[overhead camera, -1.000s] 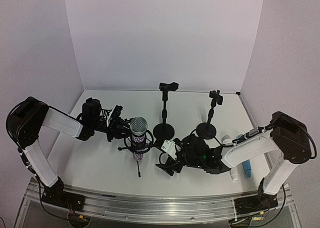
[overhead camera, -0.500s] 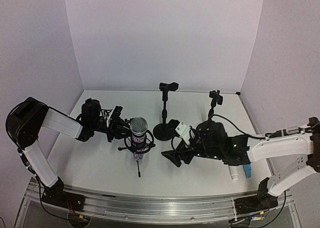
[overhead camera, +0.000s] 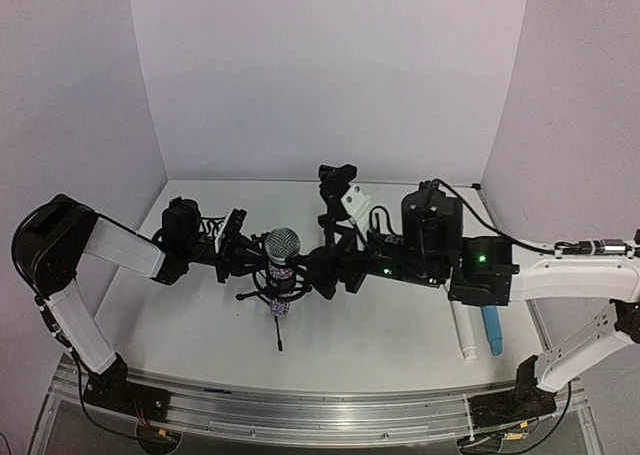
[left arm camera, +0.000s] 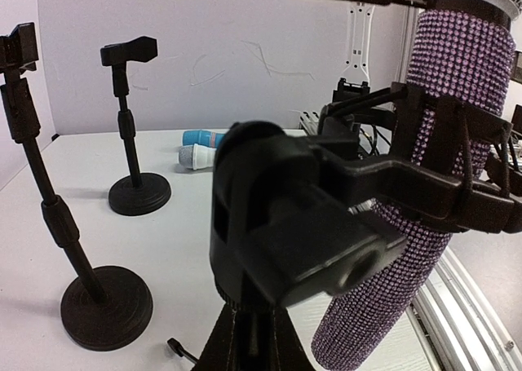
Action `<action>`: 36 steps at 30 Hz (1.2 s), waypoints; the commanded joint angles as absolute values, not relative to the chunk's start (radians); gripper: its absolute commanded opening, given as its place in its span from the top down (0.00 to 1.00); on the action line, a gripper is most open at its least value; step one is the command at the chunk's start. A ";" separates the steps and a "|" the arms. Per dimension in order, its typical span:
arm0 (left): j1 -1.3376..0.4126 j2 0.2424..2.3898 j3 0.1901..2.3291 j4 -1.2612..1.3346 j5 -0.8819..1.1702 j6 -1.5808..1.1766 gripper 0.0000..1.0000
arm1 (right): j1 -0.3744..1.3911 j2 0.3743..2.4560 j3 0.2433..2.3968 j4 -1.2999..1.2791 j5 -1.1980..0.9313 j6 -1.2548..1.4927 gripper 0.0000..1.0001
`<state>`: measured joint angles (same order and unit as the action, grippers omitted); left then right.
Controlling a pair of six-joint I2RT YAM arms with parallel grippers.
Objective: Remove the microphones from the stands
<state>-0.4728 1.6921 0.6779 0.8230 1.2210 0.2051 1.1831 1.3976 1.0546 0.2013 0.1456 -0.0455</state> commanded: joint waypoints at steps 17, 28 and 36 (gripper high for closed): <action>-0.476 1.691 0.638 0.735 1.078 0.125 0.70 | 1.182 1.612 1.088 0.414 0.231 -0.178 0.36; -0.456 1.644 0.698 0.595 1.199 0.198 0.43 | 1.156 1.619 1.052 0.385 0.203 -0.204 0.49; -0.457 1.654 0.735 0.620 1.258 0.220 0.41 | 1.151 1.629 1.063 0.371 0.166 -0.163 0.43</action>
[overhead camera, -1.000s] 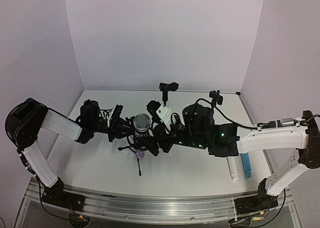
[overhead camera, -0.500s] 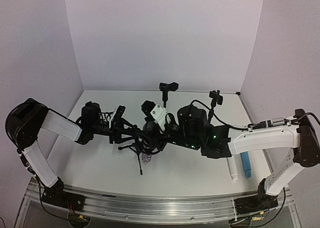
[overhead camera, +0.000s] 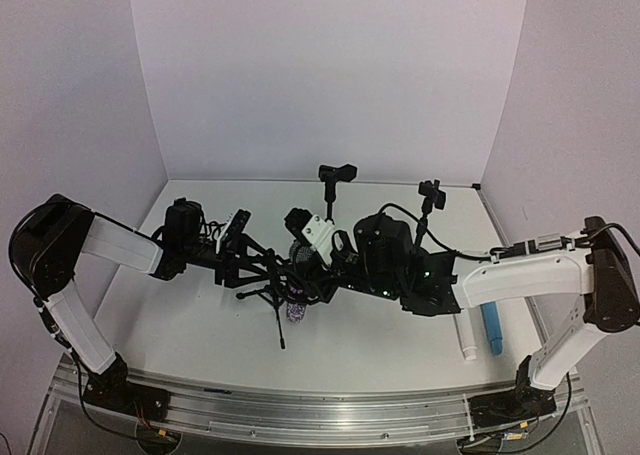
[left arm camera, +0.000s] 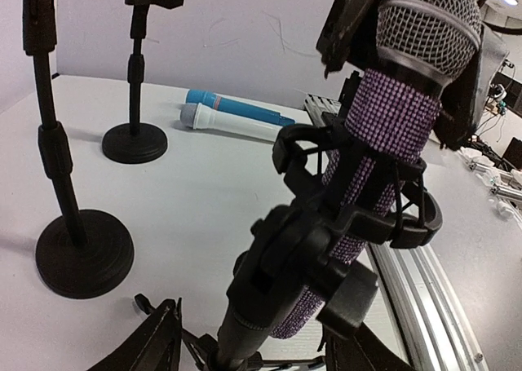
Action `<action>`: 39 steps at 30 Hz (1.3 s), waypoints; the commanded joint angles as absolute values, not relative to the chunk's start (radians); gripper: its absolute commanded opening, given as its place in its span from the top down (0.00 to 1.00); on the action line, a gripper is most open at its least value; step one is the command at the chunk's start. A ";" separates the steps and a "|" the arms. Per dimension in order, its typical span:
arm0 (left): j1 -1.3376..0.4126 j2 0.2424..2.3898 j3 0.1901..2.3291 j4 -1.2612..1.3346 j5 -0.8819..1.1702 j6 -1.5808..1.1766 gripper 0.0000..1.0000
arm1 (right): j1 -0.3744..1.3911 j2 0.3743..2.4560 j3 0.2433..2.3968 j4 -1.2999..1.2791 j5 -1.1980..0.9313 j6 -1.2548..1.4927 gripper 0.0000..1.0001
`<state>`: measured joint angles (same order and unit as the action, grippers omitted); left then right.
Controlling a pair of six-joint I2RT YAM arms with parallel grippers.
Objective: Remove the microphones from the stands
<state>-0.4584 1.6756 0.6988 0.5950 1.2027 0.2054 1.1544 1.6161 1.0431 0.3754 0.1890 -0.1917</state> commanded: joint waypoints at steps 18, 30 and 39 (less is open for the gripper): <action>-0.535 1.701 0.730 0.637 1.262 0.307 0.73 | 1.108 1.616 1.049 0.371 0.091 -0.096 0.33; -0.535 1.681 0.703 0.659 1.202 0.294 1.00 | 1.095 1.555 0.991 0.373 0.134 -0.065 0.17; -0.535 1.668 0.646 0.771 1.112 0.228 1.00 | 1.103 1.519 0.905 0.463 0.132 -0.062 0.19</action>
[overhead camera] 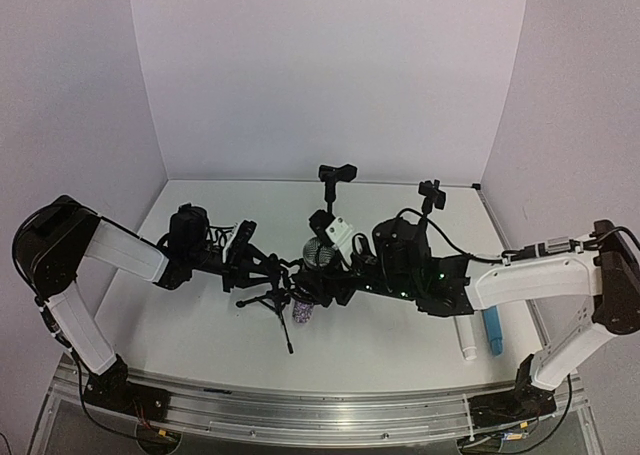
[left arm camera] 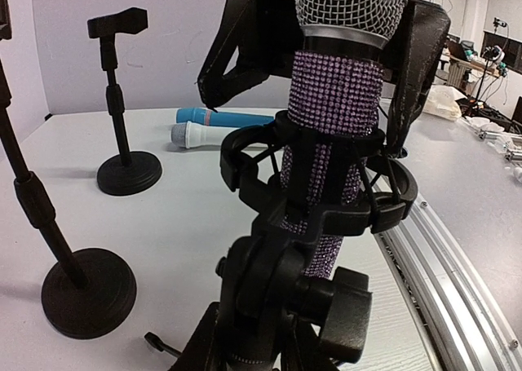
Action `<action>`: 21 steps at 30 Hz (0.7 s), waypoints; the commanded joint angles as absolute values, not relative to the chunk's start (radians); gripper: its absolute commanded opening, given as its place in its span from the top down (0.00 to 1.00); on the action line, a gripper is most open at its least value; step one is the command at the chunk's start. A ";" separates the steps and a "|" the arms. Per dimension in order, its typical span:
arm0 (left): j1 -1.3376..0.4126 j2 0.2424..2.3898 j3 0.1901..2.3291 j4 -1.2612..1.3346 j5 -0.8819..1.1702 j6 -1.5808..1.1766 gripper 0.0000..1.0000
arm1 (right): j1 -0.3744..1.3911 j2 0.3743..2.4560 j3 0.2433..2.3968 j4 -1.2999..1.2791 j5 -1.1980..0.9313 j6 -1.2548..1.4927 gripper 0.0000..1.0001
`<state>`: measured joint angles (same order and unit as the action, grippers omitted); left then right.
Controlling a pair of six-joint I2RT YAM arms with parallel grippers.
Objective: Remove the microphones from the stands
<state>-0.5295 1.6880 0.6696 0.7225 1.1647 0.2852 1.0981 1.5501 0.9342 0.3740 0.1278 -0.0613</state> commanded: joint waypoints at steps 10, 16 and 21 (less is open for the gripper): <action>-0.536 1.670 0.625 0.796 1.096 0.219 1.00 | 1.108 1.498 0.781 0.783 0.214 -0.060 0.09; -0.536 1.667 0.623 0.799 1.091 0.215 1.00 | 1.108 1.505 0.713 0.899 0.200 -0.047 0.13; -0.535 1.672 0.635 0.798 1.091 0.219 1.00 | 1.108 1.539 0.721 0.899 0.190 -0.038 0.16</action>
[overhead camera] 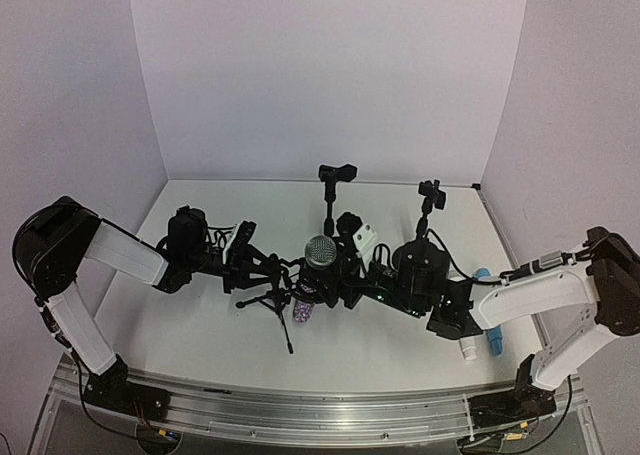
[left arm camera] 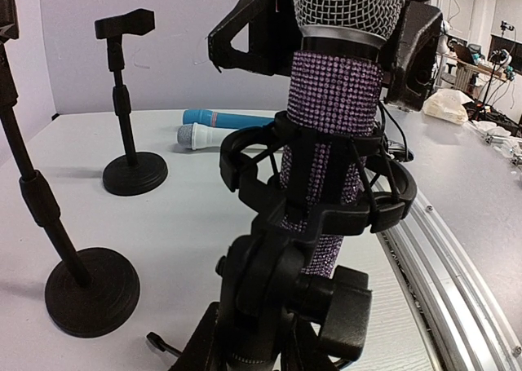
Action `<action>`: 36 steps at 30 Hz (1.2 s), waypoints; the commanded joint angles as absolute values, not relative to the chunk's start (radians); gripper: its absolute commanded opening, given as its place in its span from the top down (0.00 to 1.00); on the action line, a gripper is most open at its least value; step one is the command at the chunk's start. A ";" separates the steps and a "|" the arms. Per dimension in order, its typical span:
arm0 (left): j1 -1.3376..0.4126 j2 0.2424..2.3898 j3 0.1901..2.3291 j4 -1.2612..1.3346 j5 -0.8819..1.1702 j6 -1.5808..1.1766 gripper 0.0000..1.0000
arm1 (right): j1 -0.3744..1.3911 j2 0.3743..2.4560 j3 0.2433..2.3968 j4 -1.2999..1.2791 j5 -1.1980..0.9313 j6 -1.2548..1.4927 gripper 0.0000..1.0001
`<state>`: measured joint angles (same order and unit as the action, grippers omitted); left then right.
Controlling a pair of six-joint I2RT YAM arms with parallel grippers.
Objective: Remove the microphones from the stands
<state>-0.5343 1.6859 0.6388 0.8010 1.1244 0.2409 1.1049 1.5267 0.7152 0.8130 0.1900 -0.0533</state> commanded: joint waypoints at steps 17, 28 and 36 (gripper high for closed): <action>-0.535 1.672 0.646 0.797 1.090 0.214 1.00 | 1.108 1.583 0.735 0.905 0.200 -0.025 0.53; -0.535 1.670 0.669 0.709 1.081 0.309 1.00 | 1.108 1.482 0.880 0.747 0.181 -0.096 1.00; -0.535 1.661 0.673 0.665 1.081 0.346 1.00 | 1.108 1.417 0.979 0.637 0.171 -0.135 1.00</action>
<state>-0.5338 1.6781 0.6591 0.7519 1.0966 0.2939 1.1110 1.5270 0.8630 0.5693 0.1743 -0.0909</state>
